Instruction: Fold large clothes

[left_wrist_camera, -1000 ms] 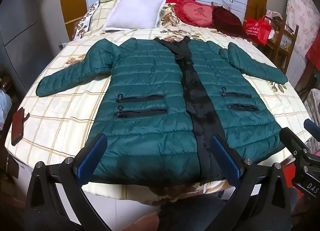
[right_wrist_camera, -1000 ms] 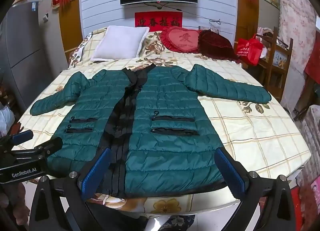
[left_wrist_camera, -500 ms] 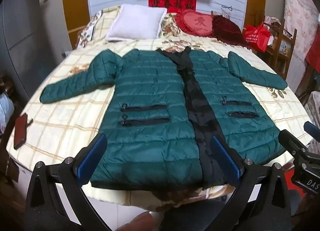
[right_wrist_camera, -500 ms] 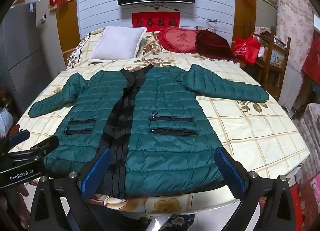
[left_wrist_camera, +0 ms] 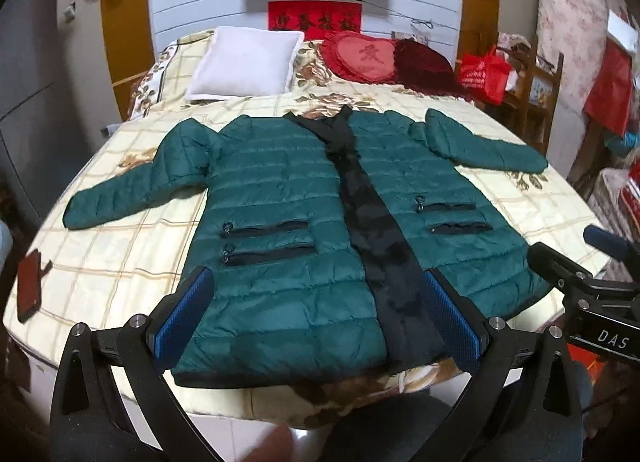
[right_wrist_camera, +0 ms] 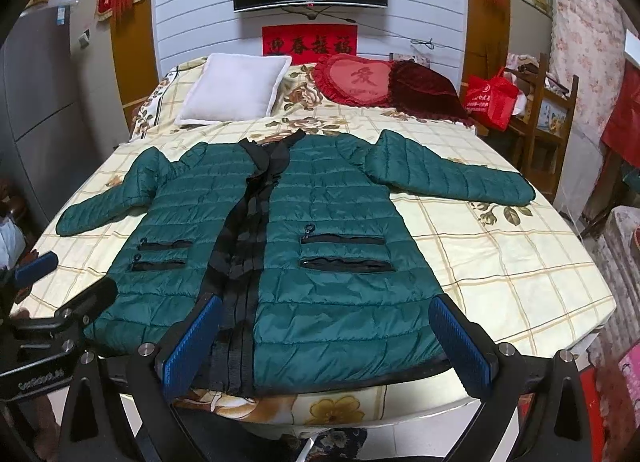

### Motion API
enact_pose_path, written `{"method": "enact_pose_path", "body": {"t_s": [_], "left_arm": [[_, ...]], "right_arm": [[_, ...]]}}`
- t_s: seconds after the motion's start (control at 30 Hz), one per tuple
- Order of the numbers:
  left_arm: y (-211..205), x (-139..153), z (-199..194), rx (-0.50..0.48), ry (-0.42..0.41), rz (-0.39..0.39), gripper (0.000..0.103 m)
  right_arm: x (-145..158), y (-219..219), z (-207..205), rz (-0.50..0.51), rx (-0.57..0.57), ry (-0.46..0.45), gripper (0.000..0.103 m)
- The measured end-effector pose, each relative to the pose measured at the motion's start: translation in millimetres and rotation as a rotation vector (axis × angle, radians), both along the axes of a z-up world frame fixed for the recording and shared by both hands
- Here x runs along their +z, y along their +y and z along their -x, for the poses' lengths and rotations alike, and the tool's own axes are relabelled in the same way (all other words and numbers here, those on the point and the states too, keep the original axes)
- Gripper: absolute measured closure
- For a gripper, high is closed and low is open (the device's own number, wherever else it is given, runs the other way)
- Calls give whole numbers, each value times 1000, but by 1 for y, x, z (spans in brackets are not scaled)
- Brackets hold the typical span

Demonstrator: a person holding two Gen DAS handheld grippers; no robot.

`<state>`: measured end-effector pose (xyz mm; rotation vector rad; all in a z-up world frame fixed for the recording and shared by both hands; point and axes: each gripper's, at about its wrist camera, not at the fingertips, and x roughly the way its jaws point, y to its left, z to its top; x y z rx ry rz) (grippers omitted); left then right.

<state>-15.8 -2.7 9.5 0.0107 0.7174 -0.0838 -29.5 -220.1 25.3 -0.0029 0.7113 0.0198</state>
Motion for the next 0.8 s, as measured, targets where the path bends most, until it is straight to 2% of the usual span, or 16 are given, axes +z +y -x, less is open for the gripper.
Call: {"method": "enact_pose_path", "body": {"t_s": [0.23, 0.5, 0.67, 0.8], "left_arm": [[11, -8, 2, -4, 31, 102, 0], [18, -8, 5, 8, 37, 148, 0], [21, -4, 7, 10, 21, 138, 0], [16, -4, 7, 16, 22, 86, 0]], "right_arm": [[0, -3, 1, -7, -9, 9, 1], [1, 0, 4, -4, -5, 7, 1], [2, 2, 5, 0, -3, 6, 1], [1, 4, 4, 3, -6, 8, 1]]}}
